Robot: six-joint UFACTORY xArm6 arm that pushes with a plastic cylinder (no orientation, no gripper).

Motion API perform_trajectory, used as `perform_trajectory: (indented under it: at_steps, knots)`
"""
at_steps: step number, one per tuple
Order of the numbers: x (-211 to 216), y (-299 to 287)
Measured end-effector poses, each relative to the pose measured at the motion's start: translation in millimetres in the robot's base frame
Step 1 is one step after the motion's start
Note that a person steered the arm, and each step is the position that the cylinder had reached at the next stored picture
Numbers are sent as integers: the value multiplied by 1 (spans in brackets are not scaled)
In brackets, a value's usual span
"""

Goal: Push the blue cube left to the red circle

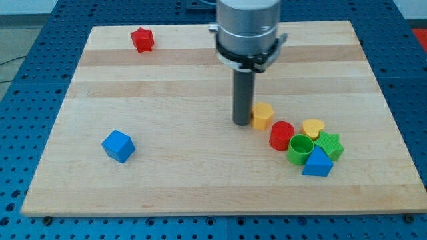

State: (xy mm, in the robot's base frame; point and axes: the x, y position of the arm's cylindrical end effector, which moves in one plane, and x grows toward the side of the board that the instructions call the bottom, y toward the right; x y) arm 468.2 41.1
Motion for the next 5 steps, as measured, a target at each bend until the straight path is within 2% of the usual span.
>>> perform_trajectory:
  at_steps: [2,4,5]
  knots:
    - [-34,-12]
    - [-24,-5]
    - [-34,-30]
